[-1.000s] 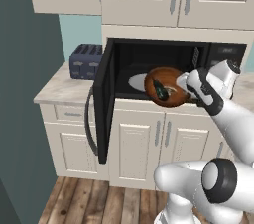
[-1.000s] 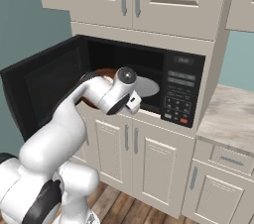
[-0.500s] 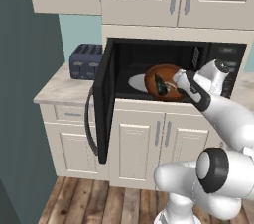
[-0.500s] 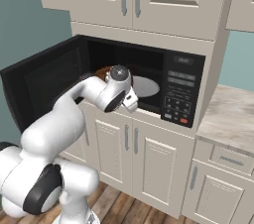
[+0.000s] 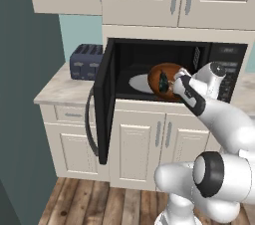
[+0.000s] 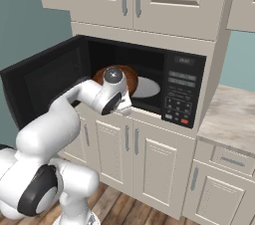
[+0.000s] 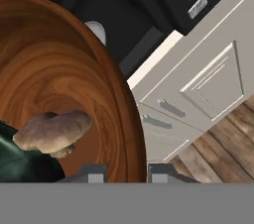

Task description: Place the bowl containing the mushroom and eggplant in the microwave. Close the microwave door and press the start button to microwave the meal.

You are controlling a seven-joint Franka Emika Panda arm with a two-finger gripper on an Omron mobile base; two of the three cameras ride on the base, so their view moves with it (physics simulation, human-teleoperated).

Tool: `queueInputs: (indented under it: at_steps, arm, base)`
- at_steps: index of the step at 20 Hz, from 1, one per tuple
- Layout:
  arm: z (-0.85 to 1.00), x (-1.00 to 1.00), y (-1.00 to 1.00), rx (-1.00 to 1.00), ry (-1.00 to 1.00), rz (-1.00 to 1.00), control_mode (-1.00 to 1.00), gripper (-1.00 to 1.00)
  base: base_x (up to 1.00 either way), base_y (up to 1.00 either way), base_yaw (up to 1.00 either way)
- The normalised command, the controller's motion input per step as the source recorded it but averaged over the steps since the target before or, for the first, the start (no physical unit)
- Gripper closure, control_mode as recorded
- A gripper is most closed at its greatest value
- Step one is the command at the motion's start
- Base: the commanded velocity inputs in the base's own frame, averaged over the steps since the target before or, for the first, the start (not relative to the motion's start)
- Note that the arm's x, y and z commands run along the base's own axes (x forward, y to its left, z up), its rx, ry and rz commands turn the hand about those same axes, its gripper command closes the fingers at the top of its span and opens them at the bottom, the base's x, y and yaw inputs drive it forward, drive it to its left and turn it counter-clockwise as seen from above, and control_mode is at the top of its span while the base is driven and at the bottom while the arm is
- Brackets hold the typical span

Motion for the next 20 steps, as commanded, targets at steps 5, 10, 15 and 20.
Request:
queueInputs:
  at_steps: [5, 10, 15, 20]
  arm:
    - [0.00, 0.22, 0.00, 0.15, 0.00, -0.06, -1.00, 1.00]
    - [0.00, 0.34, 0.00, 0.00, 0.00, -0.05, -1.00, 1.00]
    - [0.00, 0.40, 0.00, 0.00, 0.01, -0.05, -1.00, 1.00]
    - [-0.08, 0.37, -0.01, 0.00, 0.04, -0.03, -1.00, 1.00]
  base:
    - [0.00, 0.00, 0.00]
    - [0.00, 0.00, 0.00]
    - [0.00, 0.00, 0.00]
    - [0.00, 0.00, 0.00]
